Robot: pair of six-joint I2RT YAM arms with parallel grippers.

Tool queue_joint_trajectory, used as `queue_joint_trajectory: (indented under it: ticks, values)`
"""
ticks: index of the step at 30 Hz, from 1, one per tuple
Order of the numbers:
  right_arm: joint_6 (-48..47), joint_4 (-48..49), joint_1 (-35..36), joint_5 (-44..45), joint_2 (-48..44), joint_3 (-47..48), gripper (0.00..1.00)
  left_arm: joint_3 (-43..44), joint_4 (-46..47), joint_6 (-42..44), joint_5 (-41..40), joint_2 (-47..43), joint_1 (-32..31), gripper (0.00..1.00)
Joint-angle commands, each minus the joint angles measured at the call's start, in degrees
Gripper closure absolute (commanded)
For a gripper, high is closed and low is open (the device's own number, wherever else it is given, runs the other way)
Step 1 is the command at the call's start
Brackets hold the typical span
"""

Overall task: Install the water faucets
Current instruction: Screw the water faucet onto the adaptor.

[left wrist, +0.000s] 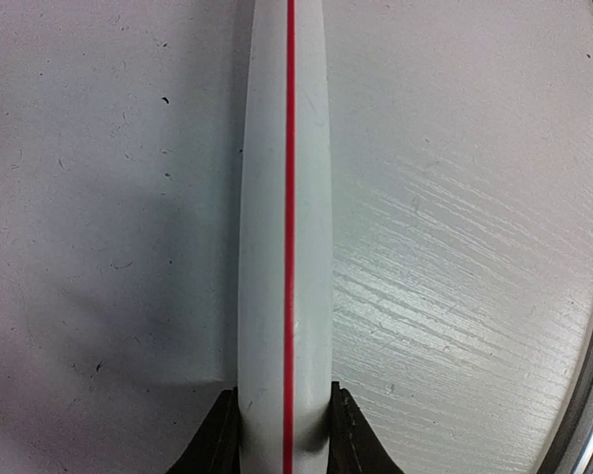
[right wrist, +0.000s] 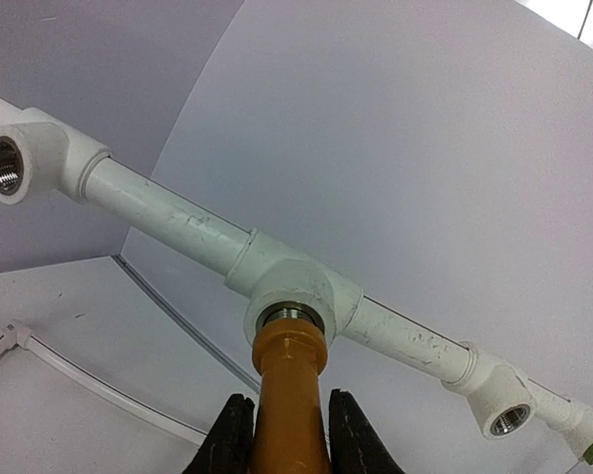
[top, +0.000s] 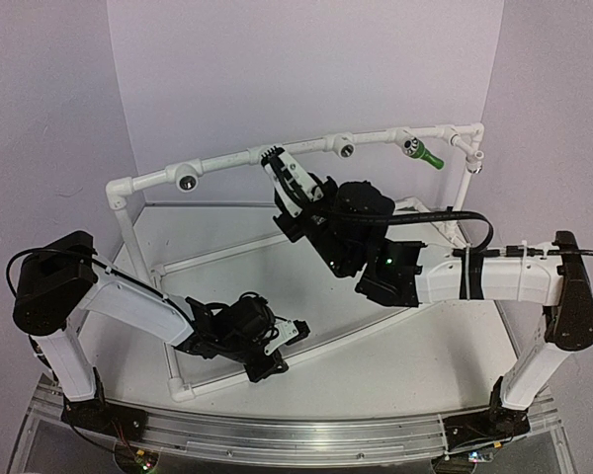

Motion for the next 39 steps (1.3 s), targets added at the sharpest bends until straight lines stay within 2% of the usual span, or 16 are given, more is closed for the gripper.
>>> queue_joint_trajectory:
  ticks: [1,20,39]
  values:
    - [5.9,0.9,-2.7,-1.4,1.2,2.6,1.00,-1.3,-2.6,1.8,6.7,6.0,-1.3,1.00]
    - [13.0,-0.8,-1.9,0.7,4.0,6.8,1.00,-1.3,-2.9,1.8,6.6,5.9,-1.3,1.00]
    - [22.8,-0.8,-1.7,5.1,4.0,6.4,1.00,-0.4,-3.5,1.7,7.5,7.1,-1.4,1.00]
